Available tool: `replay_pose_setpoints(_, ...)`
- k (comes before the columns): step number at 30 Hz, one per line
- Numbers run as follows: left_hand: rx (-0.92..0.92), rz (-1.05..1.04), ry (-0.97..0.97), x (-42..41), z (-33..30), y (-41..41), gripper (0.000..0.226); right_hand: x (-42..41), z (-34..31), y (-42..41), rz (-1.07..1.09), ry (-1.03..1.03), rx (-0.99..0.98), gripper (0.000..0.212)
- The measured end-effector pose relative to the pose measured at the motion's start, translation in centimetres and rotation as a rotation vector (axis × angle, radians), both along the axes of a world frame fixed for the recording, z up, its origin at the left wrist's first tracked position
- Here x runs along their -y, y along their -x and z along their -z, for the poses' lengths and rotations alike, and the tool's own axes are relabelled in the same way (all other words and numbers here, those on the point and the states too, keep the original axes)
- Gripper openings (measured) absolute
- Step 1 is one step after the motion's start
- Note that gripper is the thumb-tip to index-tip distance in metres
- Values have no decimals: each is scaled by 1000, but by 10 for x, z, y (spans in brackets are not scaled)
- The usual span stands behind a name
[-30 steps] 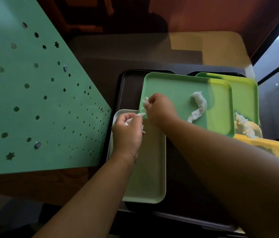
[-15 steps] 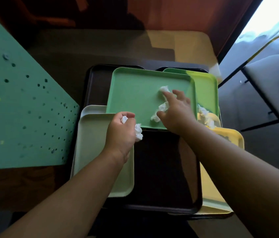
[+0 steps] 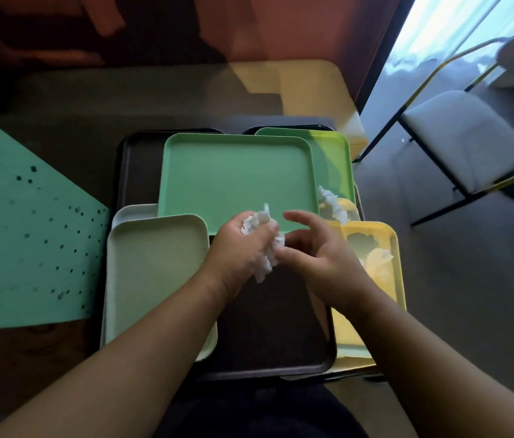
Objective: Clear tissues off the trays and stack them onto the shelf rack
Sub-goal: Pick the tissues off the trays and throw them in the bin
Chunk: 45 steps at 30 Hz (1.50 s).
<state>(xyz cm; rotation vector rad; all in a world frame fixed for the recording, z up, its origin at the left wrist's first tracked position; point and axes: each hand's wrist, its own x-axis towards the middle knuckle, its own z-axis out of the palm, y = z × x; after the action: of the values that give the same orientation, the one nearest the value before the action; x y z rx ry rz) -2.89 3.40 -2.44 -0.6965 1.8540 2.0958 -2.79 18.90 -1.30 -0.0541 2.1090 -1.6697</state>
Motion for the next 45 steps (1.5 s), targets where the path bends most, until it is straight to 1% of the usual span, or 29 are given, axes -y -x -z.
replay_pose_setpoints(1, 5, 16, 26, -5, 0, 0, 8, -16, 3, -3, 121, 4, 22, 45)
replay_pose_setpoints(2, 16, 26, 36, -9, 0, 0, 9, -32, 7, -4, 217, -118, -21, 42)
replay_pose_setpoints(3, 34, 36, 34, -13, 1, 1, 10, -50, 14, -2, 237, -362, -94, 40)
replay_pose_setpoints(5, 67, 50, 28, -21, 4, 2, 10, -82, 30, 2, 102, -890, -190, 47)
replay_pose_setpoints(6, 77, 55, 27, -25, 6, 3, 9, -94, 38, 5, 22, -1055, -188, 49)
replay_pose_setpoints(7, 85, 59, 21, -30, 7, 3, 10, -104, 45, 6, -36, -1136, -169, 47)
replay_pose_setpoints(8, 91, 65, 14, -35, 8, 4, 11, -110, 52, 7, -71, -1160, -163, 39)
replay_pose_setpoints(9, 98, 74, 8, -39, 10, 5, 12, -114, 57, 9, -87, -1143, -172, 29)
replay_pose_setpoints(11, 103, 82, -5, -48, 12, 8, 16, -114, 60, 13, -39, -986, -206, 18)
replay_pose_setpoints(12, 99, 83, -4, -51, 12, 9, 19, -110, 59, 18, 13, -886, -223, 19)
replay_pose_setpoints(14, 93, 87, 30, -56, 12, 12, 22, -98, 52, 33, 92, -741, -258, 30)
replay_pose_setpoints(16, 91, 75, 74, -60, 11, 16, 25, -85, 47, 50, 108, -700, -282, 46)
replay_pose_setpoints(18, 80, 57, 102, -62, 7, 20, 26, -77, 47, 69, 104, -752, -226, 52)
replay_pose_setpoints(19, 70, 53, 113, -62, 4, 21, 26, -76, 51, 80, 78, -808, -170, 48)
replay_pose_setpoints(21, 43, 64, 118, -62, -3, 24, 23, -73, 62, 95, -20, -970, -66, 27)
replay_pose_setpoints(23, 16, 90, 124, -61, -10, 26, 17, -72, 68, 102, -44, -1044, -66, 13)
replay_pose_setpoints(24, 7, 103, 133, -61, -12, 29, 13, -73, 68, 102, -9, -1010, -95, 10)
replay_pose_setpoints(26, 7, 109, 154, -62, -14, 37, 8, -76, 61, 94, 107, -855, -153, 16)
replay_pose_setpoints(28, 30, 99, 166, -68, -10, 50, 10, -78, 47, 79, 216, -681, -194, 20)
replay_pose_setpoints(30, 81, 107, 141, -79, -5, 64, 18, -83, 32, 60, 273, -495, -190, 20)
replay_pose_setpoints(32, 135, 172, -3, -97, -5, 76, 29, -87, 15, 41, 289, -349, -168, 19)
replay_pose_setpoints(34, 172, 332, -141, -117, -5, 83, 42, -93, -2, 23, 297, -255, -159, 16)
replay_pose_setpoints(35, 176, 437, -172, -129, -8, 83, 42, -97, -11, 14, 315, -217, -173, 15)
replay_pose_setpoints(38, 89, 727, -232, -165, -15, 77, 21, -114, -32, -10, 435, -212, -275, 14)
replay_pose_setpoints(40, 52, 771, -247, -188, -18, 69, 15, -128, -37, -28, 549, -269, -354, 14)
replay_pose_setpoints(41, 61, 745, -229, -199, -20, 62, 17, -136, -35, -39, 625, -267, -394, 11)
replay_pose_setpoints(42, 67, 727, -209, -211, -21, 53, 19, -143, -32, -50, 725, -249, -385, 10)
replay_pose_setpoints(43, 67, 724, -171, -225, -22, 42, 22, -151, -28, -61, 835, -236, -331, 18)
replay_pose_setpoints(45, 79, 719, -107, -256, -27, 14, 28, -174, -17, -83, 997, -219, -208, 45)
